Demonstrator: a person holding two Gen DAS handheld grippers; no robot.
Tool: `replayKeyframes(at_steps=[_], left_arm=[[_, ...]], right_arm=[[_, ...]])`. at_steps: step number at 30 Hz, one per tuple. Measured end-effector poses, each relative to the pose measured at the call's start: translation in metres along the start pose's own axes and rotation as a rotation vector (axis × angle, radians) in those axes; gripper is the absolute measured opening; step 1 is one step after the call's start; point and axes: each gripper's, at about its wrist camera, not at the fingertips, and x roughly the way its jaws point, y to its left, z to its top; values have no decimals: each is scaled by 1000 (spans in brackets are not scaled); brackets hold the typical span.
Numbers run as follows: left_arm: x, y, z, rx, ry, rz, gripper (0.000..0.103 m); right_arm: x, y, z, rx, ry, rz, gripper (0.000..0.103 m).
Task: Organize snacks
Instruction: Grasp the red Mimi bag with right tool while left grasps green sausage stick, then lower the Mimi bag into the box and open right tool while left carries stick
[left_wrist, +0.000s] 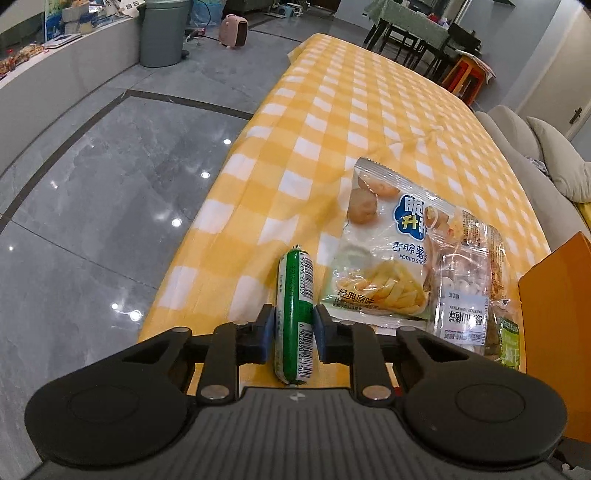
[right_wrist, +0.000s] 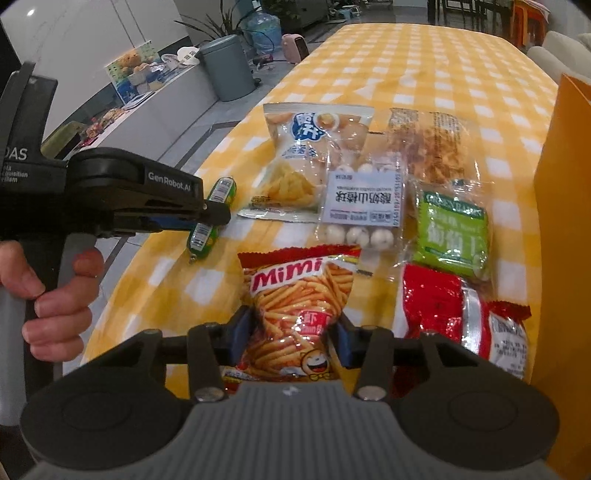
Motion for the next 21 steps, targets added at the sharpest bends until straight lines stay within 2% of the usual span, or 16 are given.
replayKeyframes(at_steps=[5,11,16,21], left_arm=[[-3,3,-1,-4,5,-24,24],[-19,6,-1,-26,-43,-45,24],[-39,12,-3,-79,-79,-88,24],[-66,8,-9,-121,-118,-121,24]], right_arm=[[-1,-1,4,15,-4,12,38],[-12,3,8,23,-41,24,37],[-34,5,15,50,-88,55,37],[-72,4,26,91,-172,83,37]])
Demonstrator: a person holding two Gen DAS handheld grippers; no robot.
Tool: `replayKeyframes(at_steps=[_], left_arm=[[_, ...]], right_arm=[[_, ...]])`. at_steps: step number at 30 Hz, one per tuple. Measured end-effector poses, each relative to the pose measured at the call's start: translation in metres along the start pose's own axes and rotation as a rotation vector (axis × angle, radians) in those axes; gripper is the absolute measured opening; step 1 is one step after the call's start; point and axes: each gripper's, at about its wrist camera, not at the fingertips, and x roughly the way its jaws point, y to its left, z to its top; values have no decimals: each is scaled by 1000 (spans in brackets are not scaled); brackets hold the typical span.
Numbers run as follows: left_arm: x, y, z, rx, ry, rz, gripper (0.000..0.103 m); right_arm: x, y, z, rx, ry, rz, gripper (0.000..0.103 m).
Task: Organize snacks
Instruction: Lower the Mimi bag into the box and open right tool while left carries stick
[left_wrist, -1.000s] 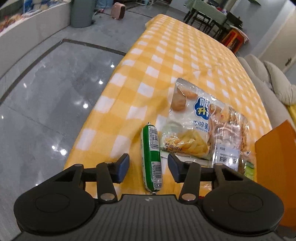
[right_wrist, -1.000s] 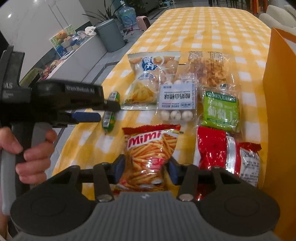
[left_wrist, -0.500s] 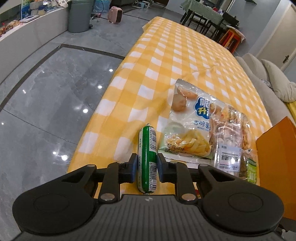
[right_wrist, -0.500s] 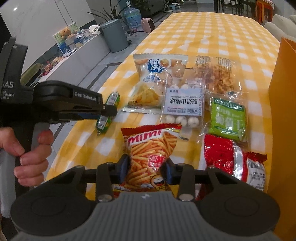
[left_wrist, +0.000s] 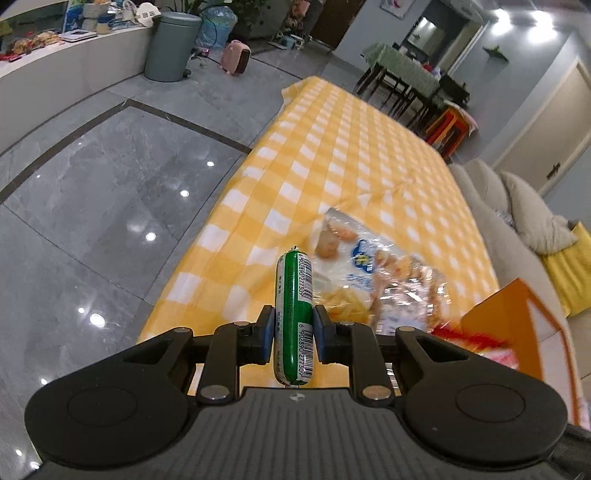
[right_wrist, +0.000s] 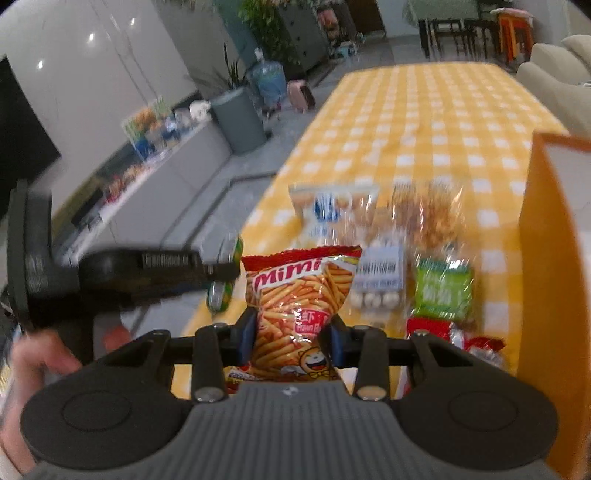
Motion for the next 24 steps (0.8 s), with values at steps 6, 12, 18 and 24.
replayKeyframes(at_steps=[6,12,18,24], left_arm=[[-32,-35,-1,-20,-40,-121,24],[-53,-86,0,-6,-37,-238,24],[-50,-136,-20,29,27,-264,24],[-32,-167,-44,-30,85,-315,24]], right_arm=[[-69,-14,32,9,-125,-13,37],[-138,-59,46,15,-157,-169,37],[-161,-124,30,85,-16,-332,38],[-161,-165,11,63,109,-442,38]])
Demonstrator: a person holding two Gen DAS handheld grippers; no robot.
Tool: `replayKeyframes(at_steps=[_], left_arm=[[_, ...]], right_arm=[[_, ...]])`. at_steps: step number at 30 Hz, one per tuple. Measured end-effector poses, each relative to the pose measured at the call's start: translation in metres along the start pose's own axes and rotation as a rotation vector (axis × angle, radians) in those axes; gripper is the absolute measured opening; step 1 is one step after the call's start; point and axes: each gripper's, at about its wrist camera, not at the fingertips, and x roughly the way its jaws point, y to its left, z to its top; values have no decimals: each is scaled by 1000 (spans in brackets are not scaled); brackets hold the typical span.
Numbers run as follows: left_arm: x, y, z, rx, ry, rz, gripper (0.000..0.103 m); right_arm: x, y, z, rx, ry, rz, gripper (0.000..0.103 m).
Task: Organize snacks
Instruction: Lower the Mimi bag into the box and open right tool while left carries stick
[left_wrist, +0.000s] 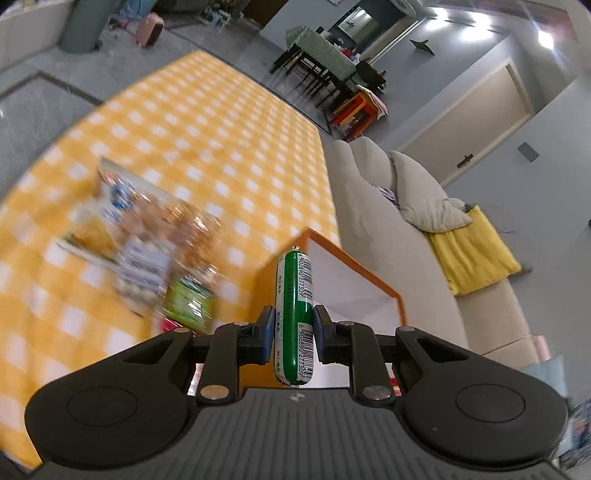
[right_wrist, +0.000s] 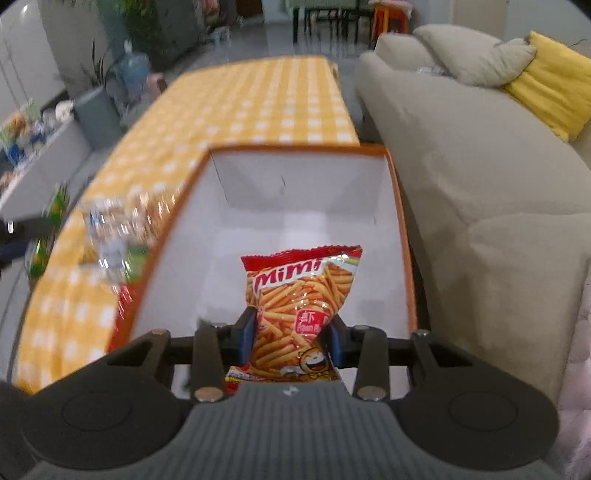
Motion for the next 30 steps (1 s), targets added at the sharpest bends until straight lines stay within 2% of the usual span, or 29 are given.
replayKeyframes(at_steps=[2,5,13,15,18,24,28,30], left_arm=[[9,-5,-6,0,12,-3,24],[17,-13,-13,55,33,16,24],[18,-21,-21,95,45,-30,24],[19,-18,-20,78,60,-53,24],[20,-13,-20,54,80,-82,24],[19,-5,-18,31,81,-79,24],[19,-5,-19,29,86,-75,24],[21,-5,-19,23,94,-71,24]], right_arm=[[7,-4,-3,-24,31,-6,38],[20,-4,-9,-57,68,-21,38],[44,1,-23,-165,151,-106,38],[46,4,-24,-191,150,-131,39],[46,3,-23,-180,148,-112,44],[43,1,-22,-162,147,-88,46],[23,-9,-13,-92,50,-75,43],[14,-13,-10,-71,36,-45,41]])
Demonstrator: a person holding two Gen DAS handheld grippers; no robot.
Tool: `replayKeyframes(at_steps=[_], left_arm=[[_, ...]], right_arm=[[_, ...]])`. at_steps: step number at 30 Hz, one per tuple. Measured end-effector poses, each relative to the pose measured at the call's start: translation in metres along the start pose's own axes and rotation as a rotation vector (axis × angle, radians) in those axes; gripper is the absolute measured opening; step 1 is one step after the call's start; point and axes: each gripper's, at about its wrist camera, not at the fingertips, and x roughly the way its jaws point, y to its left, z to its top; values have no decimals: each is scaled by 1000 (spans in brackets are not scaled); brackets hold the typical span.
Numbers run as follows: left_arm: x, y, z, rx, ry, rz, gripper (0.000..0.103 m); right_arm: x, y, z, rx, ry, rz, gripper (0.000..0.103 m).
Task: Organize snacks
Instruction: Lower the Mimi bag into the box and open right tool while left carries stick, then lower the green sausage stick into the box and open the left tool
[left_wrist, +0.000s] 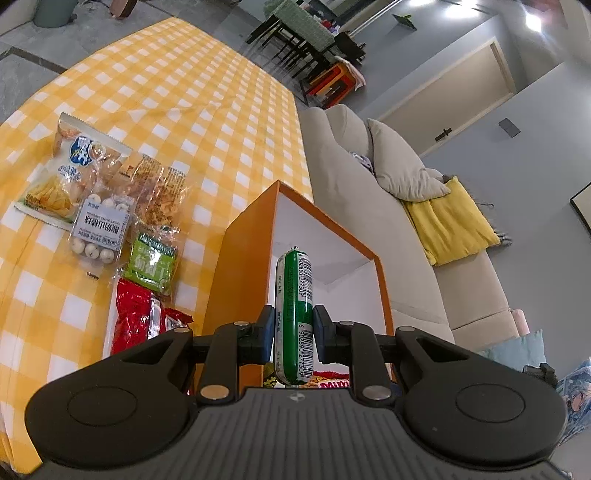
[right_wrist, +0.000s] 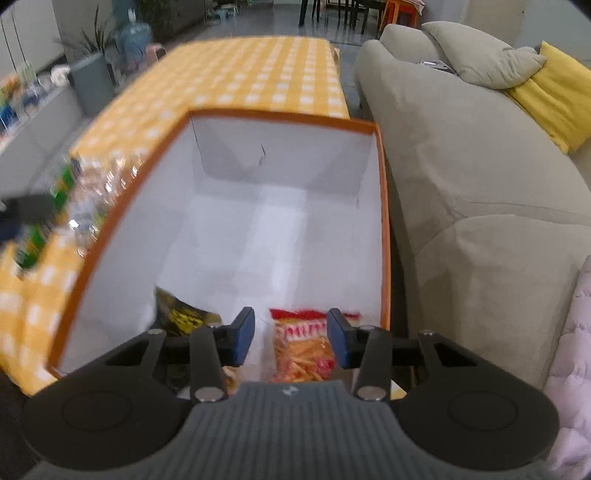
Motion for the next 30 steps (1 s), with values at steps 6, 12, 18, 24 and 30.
replayKeyframes(at_steps=[6,12,18,24,30], left_arm=[[2,-4,-2,18,11,-4,24],[-2,-5,-1,19,7,-6,24],[-8,-6,1,23,2,-2,24],[-13,-8,1,33,2,5,24],[-17,-9,2,36,-2,-12,24]], right_arm=[[21,12,-11,-107,84,-78,2],[52,36,-23,-277,155,-216,0],[54,30,-23,-240,183,-166,0],[54,23,-21,-139,192,40,0],[17,7,0,96,45,208,0]])
